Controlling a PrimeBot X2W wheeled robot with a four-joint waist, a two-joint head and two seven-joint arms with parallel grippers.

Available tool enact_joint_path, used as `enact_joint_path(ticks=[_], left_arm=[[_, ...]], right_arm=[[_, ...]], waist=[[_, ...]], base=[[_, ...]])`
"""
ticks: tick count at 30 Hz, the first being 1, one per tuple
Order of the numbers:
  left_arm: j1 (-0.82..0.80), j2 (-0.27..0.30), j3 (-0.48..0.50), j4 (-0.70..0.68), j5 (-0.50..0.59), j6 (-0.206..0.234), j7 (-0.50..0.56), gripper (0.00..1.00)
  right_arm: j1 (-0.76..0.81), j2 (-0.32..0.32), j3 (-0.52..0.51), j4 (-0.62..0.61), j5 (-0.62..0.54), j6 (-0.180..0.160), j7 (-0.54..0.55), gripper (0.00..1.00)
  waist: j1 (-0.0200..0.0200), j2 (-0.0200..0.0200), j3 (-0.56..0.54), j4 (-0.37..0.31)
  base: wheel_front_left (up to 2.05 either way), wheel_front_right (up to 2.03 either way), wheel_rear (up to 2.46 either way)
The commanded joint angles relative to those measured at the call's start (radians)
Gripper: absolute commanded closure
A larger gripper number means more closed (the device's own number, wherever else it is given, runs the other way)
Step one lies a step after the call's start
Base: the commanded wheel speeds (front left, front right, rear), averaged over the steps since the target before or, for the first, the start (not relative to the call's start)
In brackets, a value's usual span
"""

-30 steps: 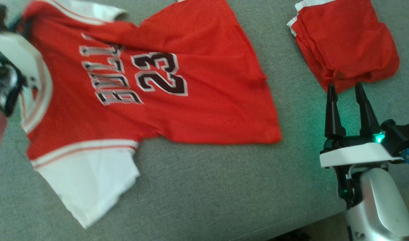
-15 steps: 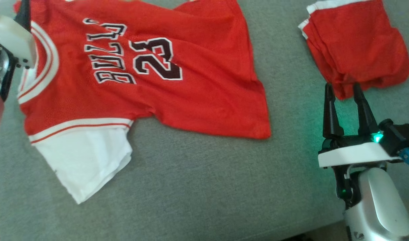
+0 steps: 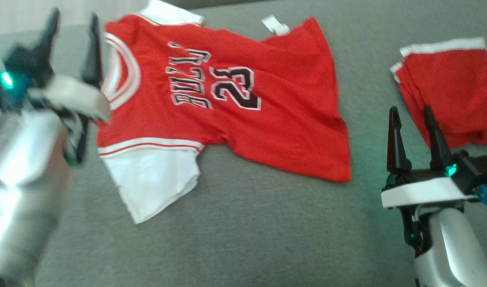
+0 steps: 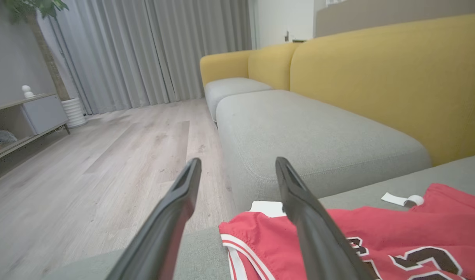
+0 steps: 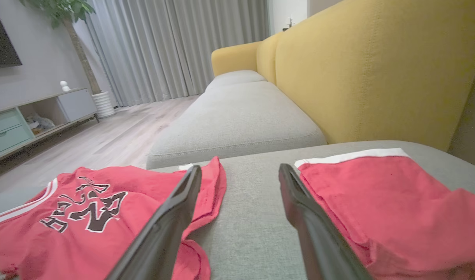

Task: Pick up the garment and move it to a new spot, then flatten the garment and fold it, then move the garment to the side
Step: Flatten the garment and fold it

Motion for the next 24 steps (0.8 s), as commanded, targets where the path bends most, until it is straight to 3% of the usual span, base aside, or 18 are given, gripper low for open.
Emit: enact_joint_path(ticks=[1, 7, 12, 17, 24], left_arm=[[0.052, 0.034, 0.070, -0.090, 0.010, 0.032, -0.009, 0.00], [0.353, -0.008, 0.177, -0.354, 0.060, 0.131, -0.009, 0.00], [0.560, -0.063, 0.242, -0.492, 0.104, 0.172, -0.009, 0.00], [0.675, -0.114, 0.280, -0.552, 0.137, 0.176, -0.009, 0.00], [0.749, -0.167, 0.318, -0.557, 0.183, 0.136, -0.009, 0.00]], right_arm=[[0.009, -0.005, 0.021, -0.034, -0.010, -0.001, -0.007, 0.00], [0.055, -0.005, 0.014, -0.038, -0.015, -0.001, 0.001, 0.00], [0.095, -0.005, 0.014, -0.023, -0.008, -0.001, 0.001, 0.00], [0.119, -0.005, 0.014, -0.013, -0.002, -0.001, -0.002, 0.00], [0.128, -0.005, 0.033, -0.014, 0.010, -0.001, -0.004, 0.00]], waist=[[0.0001, -0.0001, -0.064, 0.065], [0.0001, -0.0001, -0.129, 0.129], [0.0001, -0.0001, -0.167, 0.162], [0.0001, -0.0001, -0.186, 0.176], [0.0001, -0.0001, -0.197, 0.173]], base=[[0.00, 0.00, 0.00], [0.00, 0.00, 0.00], [0.00, 0.00, 0.00], [0.00, 0.00, 0.00], [0.00, 0.00, 0.00]])
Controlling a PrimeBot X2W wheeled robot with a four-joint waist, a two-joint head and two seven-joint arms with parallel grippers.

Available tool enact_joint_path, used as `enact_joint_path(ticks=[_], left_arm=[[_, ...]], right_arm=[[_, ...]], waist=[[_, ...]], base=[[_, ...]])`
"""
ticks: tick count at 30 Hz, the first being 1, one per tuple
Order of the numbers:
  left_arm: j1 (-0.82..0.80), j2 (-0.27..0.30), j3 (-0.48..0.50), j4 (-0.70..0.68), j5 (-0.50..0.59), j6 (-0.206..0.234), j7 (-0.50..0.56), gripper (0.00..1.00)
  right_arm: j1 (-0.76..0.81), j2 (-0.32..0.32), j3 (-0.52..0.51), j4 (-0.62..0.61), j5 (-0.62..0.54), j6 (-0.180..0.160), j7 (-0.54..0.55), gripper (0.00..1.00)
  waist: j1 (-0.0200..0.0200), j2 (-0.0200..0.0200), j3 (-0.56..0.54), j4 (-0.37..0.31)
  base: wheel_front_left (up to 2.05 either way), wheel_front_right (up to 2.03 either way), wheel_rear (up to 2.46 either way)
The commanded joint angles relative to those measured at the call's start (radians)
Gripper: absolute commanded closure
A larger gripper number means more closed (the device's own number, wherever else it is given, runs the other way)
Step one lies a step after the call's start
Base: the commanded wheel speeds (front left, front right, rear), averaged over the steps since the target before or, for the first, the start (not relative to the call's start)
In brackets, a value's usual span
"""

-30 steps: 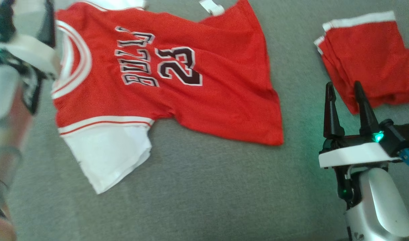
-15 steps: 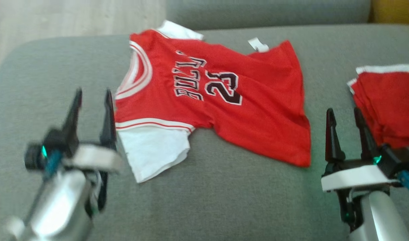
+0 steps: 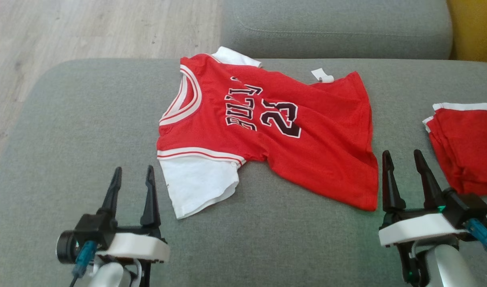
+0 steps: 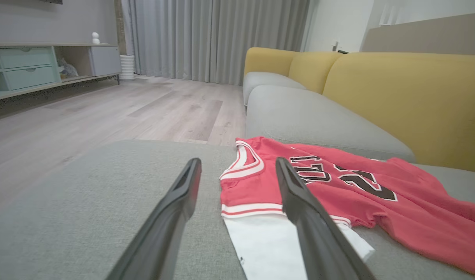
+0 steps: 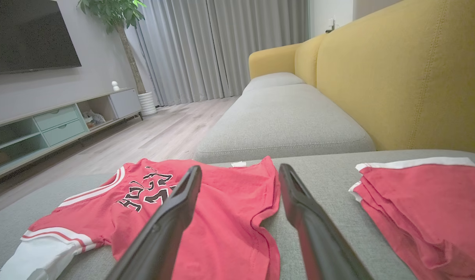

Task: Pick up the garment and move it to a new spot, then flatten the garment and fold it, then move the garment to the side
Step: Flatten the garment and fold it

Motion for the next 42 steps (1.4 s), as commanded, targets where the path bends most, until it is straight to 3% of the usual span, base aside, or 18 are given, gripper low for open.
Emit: enact_joint_path(ticks=[1, 13, 27, 28, 29, 35, 42], left_arm=[[-0.042, 0.007, 0.042, -0.019, 0.010, -0.005, -0.008, 0.00], [-0.071, -0.013, -0.023, 0.193, -0.035, -0.089, 0.112, 0.00], [-0.146, -0.017, -0.061, 0.377, -0.057, -0.104, 0.270, 0.00], [-0.145, -0.017, -0.066, 0.385, -0.062, -0.110, 0.290, 0.65], [-0.144, -0.017, -0.071, 0.390, -0.065, -0.114, 0.308, 1.00], [-0.153, -0.010, -0.064, 0.361, -0.064, -0.103, 0.284, 1.00], [-0.181, -0.002, -0.014, 0.265, -0.045, -0.085, 0.074, 1.00]], right_arm=[[-0.021, -0.006, 0.029, -0.032, 0.006, -0.001, -0.008, 0.00], [-0.022, -0.006, 0.039, -0.039, 0.002, -0.001, -0.009, 0.00], [-0.045, -0.006, 0.038, -0.033, 0.003, -0.001, -0.009, 0.00], [-0.046, -0.006, 0.037, -0.033, 0.003, -0.001, -0.009, 0.00], [-0.047, -0.006, 0.036, -0.032, 0.004, -0.001, -0.010, 0.00], [-0.049, -0.006, 0.032, -0.030, 0.007, -0.001, -0.011, 0.00], [-0.036, -0.006, 0.043, -0.003, 0.005, -0.001, 0.007, 0.00]], waist=[[0.0000, -0.0001, 0.002, -0.004], [0.0000, -0.0001, 0.041, -0.051], [0.0000, -0.0001, 0.085, -0.100], [0.0000, -0.0001, 0.085, -0.102], [0.0000, -0.0001, 0.085, -0.103], [0.0000, -0.0001, 0.082, -0.104], [0.0000, -0.0001, 0.063, -0.090]], base=[[0.00, 0.00, 0.00], [0.00, 0.00, 0.00], [0.00, 0.00, 0.00], [0.00, 0.00, 0.00], [0.00, 0.00, 0.00], [0.00, 0.00, 0.00], [0.00, 0.00, 0.00]])
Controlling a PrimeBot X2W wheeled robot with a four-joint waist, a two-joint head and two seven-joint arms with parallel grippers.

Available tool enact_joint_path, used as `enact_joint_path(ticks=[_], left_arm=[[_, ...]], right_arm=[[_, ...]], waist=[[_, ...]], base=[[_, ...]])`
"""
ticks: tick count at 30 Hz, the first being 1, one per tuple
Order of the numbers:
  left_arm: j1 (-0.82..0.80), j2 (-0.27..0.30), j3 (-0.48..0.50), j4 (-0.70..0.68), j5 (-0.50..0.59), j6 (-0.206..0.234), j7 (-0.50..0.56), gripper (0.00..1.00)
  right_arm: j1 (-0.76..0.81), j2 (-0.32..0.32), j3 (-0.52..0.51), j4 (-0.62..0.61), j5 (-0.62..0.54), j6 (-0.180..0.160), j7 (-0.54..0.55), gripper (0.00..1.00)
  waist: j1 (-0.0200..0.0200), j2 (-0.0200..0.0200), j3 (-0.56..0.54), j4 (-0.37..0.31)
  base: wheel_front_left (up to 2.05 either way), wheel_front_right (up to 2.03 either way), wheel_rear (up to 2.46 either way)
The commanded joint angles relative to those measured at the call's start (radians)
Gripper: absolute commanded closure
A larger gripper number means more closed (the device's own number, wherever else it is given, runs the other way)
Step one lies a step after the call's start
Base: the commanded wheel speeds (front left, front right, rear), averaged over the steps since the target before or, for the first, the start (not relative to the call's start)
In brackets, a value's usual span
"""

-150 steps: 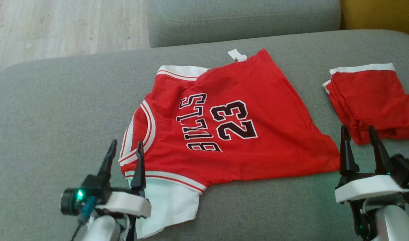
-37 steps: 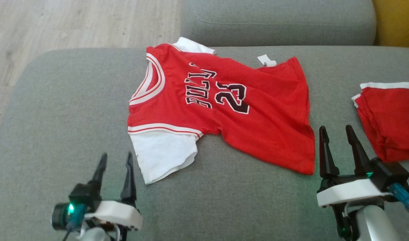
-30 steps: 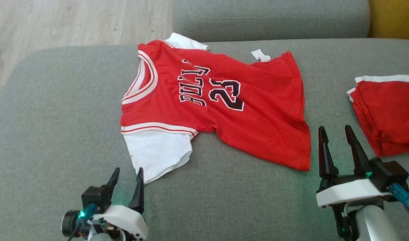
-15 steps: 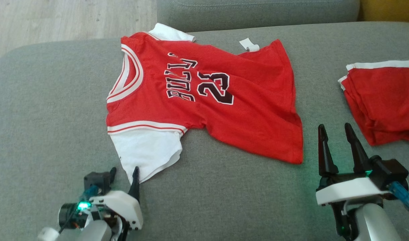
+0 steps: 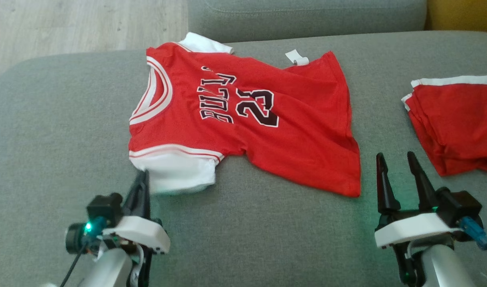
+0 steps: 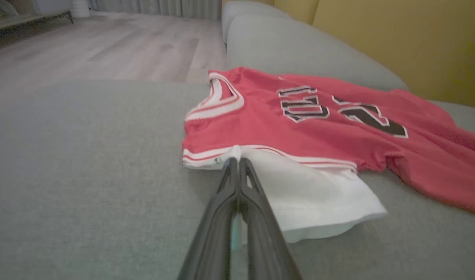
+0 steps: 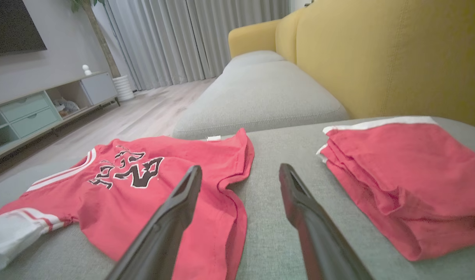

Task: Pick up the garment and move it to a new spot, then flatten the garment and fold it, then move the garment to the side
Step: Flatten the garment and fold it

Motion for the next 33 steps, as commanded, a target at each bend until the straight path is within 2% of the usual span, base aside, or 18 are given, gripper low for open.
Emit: enact_joint_path(ticks=[1, 9, 20, 29, 30, 31, 32, 33], left_arm=[[-0.042, 0.022, 0.049, -0.040, 0.008, 0.012, -0.031, 1.00], [-0.022, 0.014, 0.098, -0.161, 0.044, 0.028, -0.086, 1.00], [0.002, -0.006, 0.127, -0.238, 0.094, 0.008, -0.088, 1.00], [0.006, -0.026, 0.154, -0.251, 0.129, -0.015, -0.088, 1.00], [0.007, -0.027, 0.157, -0.250, 0.132, -0.017, -0.088, 1.00], [0.007, -0.029, 0.160, -0.249, 0.135, -0.019, -0.088, 1.00], [0.009, -0.030, 0.163, -0.248, 0.138, -0.020, -0.088, 1.00], [0.010, -0.030, 0.166, -0.247, 0.141, -0.021, -0.088, 1.00]], right_arm=[[-0.024, -0.006, 0.024, -0.021, 0.003, -0.001, 0.007, 0.00], [-0.011, -0.006, 0.038, 0.040, -0.001, -0.001, 0.074, 0.00], [-0.059, -0.006, 0.063, 0.148, 0.010, -0.001, 0.175, 0.00], [-0.084, -0.006, 0.089, 0.256, 0.027, -0.001, 0.247, 0.00], [-0.086, -0.006, 0.092, 0.262, 0.029, -0.001, 0.250, 0.15], [-0.088, -0.006, 0.094, 0.268, 0.031, -0.001, 0.250, 0.68], [-0.090, -0.006, 0.097, 0.272, 0.032, -0.001, 0.251, 1.00], [-0.092, -0.006, 0.102, 0.274, 0.034, -0.001, 0.249, 1.00]], waist=[[0.0000, -0.0001, -0.006, 0.005], [0.0000, -0.0001, -0.021, 0.020], [0.0000, -0.0001, 0.006, 0.045], [0.0000, -0.0001, 0.017, 0.066], [0.0000, -0.0001, 0.016, 0.066], [0.0000, -0.0001, 0.014, 0.067], [0.0000, -0.0001, 0.011, 0.066], [0.0000, -0.0001, 0.008, 0.065]], base=[[0.00, 0.00, 0.00], [0.00, 0.00, 0.00], [0.00, 0.00, 0.00], [0.00, 0.00, 0.00], [0.00, 0.00, 0.00], [0.00, 0.00, 0.00], [0.00, 0.00, 0.00], [0.00, 0.00, 0.00]])
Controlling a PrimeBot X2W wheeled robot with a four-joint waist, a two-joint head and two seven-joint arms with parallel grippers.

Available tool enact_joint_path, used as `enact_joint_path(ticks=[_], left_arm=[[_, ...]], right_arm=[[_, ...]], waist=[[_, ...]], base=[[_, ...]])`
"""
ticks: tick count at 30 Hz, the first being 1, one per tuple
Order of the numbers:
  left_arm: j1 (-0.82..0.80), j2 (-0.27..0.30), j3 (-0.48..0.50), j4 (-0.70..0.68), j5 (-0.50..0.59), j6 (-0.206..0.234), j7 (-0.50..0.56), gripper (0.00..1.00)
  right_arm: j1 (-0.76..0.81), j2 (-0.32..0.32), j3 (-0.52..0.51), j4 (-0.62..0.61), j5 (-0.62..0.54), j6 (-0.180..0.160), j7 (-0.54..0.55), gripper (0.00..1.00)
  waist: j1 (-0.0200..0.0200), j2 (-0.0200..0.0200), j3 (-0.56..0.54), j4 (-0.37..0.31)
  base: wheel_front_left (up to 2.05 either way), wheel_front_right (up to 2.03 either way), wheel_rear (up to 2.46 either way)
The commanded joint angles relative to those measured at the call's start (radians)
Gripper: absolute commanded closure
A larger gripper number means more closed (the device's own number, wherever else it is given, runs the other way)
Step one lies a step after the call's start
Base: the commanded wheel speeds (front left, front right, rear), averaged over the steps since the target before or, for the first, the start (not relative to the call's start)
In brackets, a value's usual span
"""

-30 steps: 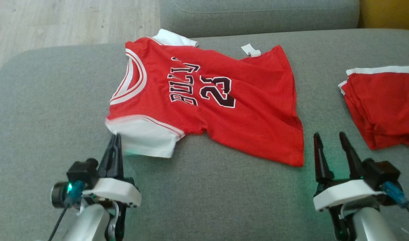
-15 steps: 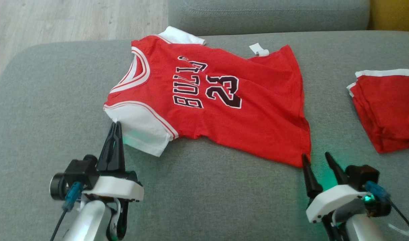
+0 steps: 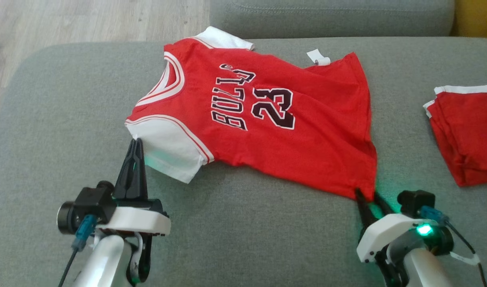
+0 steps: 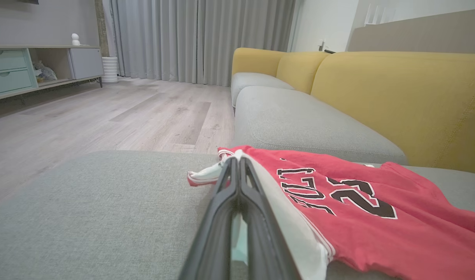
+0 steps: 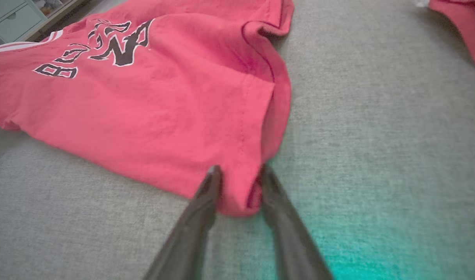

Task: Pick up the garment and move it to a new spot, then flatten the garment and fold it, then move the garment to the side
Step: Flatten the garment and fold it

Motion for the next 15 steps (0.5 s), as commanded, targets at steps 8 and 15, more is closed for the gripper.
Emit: enact_joint_path(ticks=[8, 15], left_arm=[[-0.011, 0.000, 0.077, -0.028, -0.002, -0.021, -0.012, 1.00], [-0.062, -0.004, 0.125, -0.074, -0.049, -0.055, -0.012, 1.00]], right_arm=[[-0.042, -0.003, 0.061, -0.070, 0.041, -0.001, -0.058, 1.00], [-0.119, -0.003, 0.026, -0.216, 0.005, -0.001, -0.075, 1.00]], waist=[[0.0000, -0.0001, -0.041, -0.021], [0.0000, -0.0001, -0.086, -0.037]], base=[[0.00, 0.00, 0.00], [0.00, 0.00, 0.00]])
